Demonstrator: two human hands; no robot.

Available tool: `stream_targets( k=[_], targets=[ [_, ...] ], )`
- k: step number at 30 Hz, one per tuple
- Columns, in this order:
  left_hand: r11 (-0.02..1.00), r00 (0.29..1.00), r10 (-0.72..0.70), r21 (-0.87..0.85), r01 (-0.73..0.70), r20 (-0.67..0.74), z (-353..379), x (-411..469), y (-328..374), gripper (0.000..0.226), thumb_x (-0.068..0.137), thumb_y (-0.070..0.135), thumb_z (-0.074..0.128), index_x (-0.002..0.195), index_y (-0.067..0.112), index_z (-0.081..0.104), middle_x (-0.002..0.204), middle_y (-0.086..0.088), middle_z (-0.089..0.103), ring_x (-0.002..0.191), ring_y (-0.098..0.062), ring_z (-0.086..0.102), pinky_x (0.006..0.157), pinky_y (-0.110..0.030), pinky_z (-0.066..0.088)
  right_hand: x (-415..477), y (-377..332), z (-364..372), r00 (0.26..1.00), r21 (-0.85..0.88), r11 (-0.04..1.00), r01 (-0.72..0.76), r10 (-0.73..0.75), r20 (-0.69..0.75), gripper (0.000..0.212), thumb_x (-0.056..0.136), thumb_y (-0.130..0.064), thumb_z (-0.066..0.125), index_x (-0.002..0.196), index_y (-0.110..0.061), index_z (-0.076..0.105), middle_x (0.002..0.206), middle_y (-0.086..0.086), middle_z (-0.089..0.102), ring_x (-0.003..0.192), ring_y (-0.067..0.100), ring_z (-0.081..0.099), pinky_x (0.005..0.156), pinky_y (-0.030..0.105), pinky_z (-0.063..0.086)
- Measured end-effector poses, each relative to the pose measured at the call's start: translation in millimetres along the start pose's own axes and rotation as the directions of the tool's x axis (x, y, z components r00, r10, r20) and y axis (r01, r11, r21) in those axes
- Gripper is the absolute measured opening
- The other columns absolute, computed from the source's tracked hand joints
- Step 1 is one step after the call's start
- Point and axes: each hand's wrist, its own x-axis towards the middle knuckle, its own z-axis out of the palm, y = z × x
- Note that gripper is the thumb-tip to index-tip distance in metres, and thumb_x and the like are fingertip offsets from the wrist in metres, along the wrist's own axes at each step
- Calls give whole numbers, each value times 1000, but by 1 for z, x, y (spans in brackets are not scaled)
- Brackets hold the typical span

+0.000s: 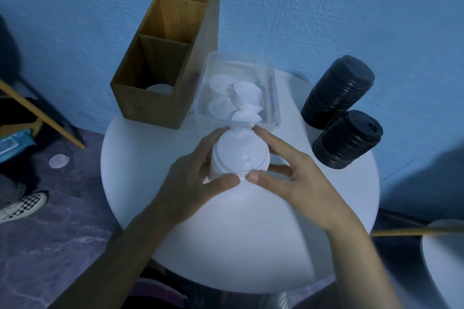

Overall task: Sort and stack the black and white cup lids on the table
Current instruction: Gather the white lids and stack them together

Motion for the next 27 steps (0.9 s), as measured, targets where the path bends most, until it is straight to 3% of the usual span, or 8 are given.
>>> stream_targets(
  k=[3,6,10,13,15,20,25,27],
  targets=[
    [1000,1000,-22,-15,22,-10,0,-1,-3,71,76,66,65,134,75,25,127,50,48,116,13,56,91,-8,49,2,-1,-8,999,51,999,14,-16,50,72,90,-20,76,151,-39,44,142,-21,59,131,0,55,112,37,47],
    [1000,1000,-10,0,10,-12,1,-1,-4,76,74,69,67,136,71,25,132,46,47,122,6,55,96,-11,49,7,-1,-9,997,35,999,-13,11,78,69,88,-26,79,148,-41,48,143,-14,59,126,1,60,111,42,47],
    [1000,1000,-15,-7,15,-22,2,0,-9,82,71,62,74,138,67,27,134,41,48,123,3,55,98,-23,54,20,-21,-21,994,-46,999,3,2,108,54,80,-41,76,133,-33,65,120,-22,72,118,-5,63,103,27,51],
    [999,998,-45,15,45,-37,3,0,-13,83,71,62,75,139,64,27,135,39,49,123,3,55,99,-35,57,51,-41,-37,998,-101,994,47,-51,-35,14,93,-28,73,106,-25,77,107,-6,79,98,7,73,93,33,60],
    [999,999,-39,29,40,-38,3,1,-14,83,71,63,74,139,64,26,135,40,47,123,4,54,99,-32,57,83,-45,-40,985,-207,977,58,-89,-145,12,97,-21,70,105,-22,77,104,-1,79,94,16,75,90,38,61],
    [998,998,-49,29,50,-29,3,2,-17,84,69,63,74,139,65,26,135,41,47,123,7,53,99,-28,55,165,-23,-21,990,-733,676,-82,-26,-136,35,97,-29,62,131,-19,66,126,5,70,121,32,59,101,38,46],
    [999,999,-28,42,30,-40,1,3,-16,83,70,64,74,138,68,26,134,44,46,121,13,52,96,-15,51,184,-9,-4,989,-836,536,-121,-10,-150,19,91,-19,55,102,-18,71,104,14,69,98,39,59,76,36,44],
    [999,999,-31,27,32,-40,2,3,-17,84,70,62,75,139,66,27,137,40,47,123,8,53,99,-25,54,178,-12,-6,988,-810,578,-106,-30,-150,20,91,-18,54,97,-19,73,99,10,72,94,37,60,75,36,48]
  ],
)
